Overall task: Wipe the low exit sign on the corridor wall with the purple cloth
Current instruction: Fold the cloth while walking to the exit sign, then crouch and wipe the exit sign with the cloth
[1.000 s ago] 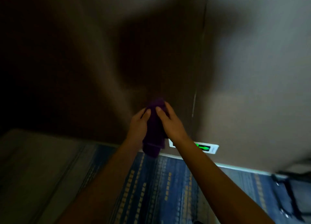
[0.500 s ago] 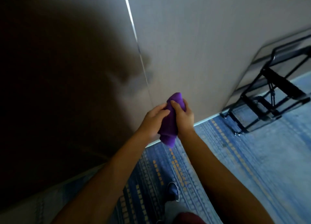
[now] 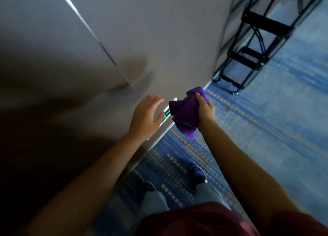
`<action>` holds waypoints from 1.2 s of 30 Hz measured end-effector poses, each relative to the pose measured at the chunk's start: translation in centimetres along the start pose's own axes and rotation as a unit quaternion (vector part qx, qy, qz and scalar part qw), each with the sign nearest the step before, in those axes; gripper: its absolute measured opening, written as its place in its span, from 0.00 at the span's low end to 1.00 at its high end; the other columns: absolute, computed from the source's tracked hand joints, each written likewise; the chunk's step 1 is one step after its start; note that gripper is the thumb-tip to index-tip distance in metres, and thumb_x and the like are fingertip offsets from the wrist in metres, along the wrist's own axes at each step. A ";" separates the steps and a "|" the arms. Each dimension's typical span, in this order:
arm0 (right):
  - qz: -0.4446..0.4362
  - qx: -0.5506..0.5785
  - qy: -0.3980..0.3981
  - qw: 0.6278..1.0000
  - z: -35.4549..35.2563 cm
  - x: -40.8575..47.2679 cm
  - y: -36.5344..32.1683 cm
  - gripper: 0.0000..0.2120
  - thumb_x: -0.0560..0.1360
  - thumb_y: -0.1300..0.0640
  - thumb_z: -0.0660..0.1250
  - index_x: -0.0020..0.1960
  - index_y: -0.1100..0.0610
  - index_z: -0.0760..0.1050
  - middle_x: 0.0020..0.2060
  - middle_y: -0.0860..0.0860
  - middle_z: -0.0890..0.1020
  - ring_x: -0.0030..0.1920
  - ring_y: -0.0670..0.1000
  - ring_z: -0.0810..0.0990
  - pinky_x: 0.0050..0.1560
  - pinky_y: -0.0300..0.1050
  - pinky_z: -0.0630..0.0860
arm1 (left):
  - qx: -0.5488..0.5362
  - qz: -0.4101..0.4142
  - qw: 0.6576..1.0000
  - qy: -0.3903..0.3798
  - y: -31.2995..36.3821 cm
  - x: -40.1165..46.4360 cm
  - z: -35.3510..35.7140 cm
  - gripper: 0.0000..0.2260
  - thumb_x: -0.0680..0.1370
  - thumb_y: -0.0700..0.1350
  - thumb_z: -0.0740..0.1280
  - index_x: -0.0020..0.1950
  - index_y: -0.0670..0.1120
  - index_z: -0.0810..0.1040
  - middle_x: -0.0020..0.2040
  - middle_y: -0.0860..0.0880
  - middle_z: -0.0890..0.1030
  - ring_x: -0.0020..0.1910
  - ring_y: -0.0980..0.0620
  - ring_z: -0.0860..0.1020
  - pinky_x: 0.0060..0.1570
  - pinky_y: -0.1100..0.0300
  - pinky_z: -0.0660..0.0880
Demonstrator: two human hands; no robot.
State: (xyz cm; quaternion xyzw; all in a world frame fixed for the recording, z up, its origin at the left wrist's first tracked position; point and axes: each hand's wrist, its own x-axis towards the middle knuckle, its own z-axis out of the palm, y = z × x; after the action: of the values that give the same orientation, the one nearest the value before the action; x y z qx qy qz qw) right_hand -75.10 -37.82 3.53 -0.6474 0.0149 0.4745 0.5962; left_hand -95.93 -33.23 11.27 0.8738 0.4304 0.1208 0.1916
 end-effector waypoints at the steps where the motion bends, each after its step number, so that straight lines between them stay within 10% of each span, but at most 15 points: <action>1: 0.002 0.007 0.020 1.000 -0.3 0.0 0.7 0.10 0.72 0.42 0.75 0.47 0.47 0.83 0.50 0.51 0.87 0.55 0.54 0.87 0.55 0.51 0.84 | 0.031 0.019 0.999 -0.024 -1.0 0.4 0.3 0.21 0.79 0.44 0.68 0.72 0.42 0.76 0.75 0.42 0.73 0.77 0.39 0.66 0.75 0.46 0.64; 15: -0.072 0.047 0.158 0.984 2.2 -1.5 13.7 0.14 0.80 0.47 0.71 0.63 0.50 0.82 0.48 0.46 0.86 0.48 0.46 0.85 0.45 0.39 0.82 | 0.247 0.223 0.926 -0.179 -14.2 3.6 4.4 0.23 0.80 0.55 0.64 0.75 0.53 0.73 0.82 0.46 0.61 0.83 0.41 0.48 0.77 0.38 0.55; 21: -0.091 -0.025 0.155 0.983 2.1 0.8 19.5 0.15 0.80 0.47 0.71 0.65 0.49 0.81 0.52 0.50 0.85 0.53 0.52 0.85 0.58 0.49 0.82 | 0.287 0.245 0.914 -0.152 -17.2 3.3 8.3 0.23 0.81 0.55 0.62 0.76 0.53 0.72 0.82 0.45 0.62 0.83 0.40 0.49 0.78 0.36 0.49; 26: -0.134 -0.091 0.157 0.974 1.1 8.7 28.0 0.21 0.73 0.41 0.76 0.61 0.48 0.76 0.50 0.45 0.83 0.49 0.47 0.83 0.49 0.42 0.77 | 0.480 0.325 0.808 -0.103 -24.7 5.1 14.5 0.29 0.80 0.65 0.55 0.80 0.60 0.61 0.84 0.45 0.55 0.83 0.38 0.44 0.76 0.30 0.46; 36: -0.253 -0.149 0.071 0.953 8.4 20.0 38.1 0.12 0.75 0.42 0.75 0.52 0.47 0.82 0.41 0.46 0.85 0.43 0.48 0.84 0.42 0.39 0.76 | 0.579 0.293 0.760 0.026 -28.0 4.1 20.8 0.25 0.78 0.60 0.57 0.70 0.53 0.77 0.76 0.43 0.71 0.81 0.37 0.54 0.77 0.30 0.42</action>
State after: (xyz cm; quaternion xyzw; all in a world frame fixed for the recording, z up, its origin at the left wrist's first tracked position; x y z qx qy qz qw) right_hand -91.42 -31.28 -36.68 -0.7435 -0.1777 0.2577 0.5909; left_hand -105.45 -19.15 -19.48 0.8982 0.1459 -0.0788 -0.4070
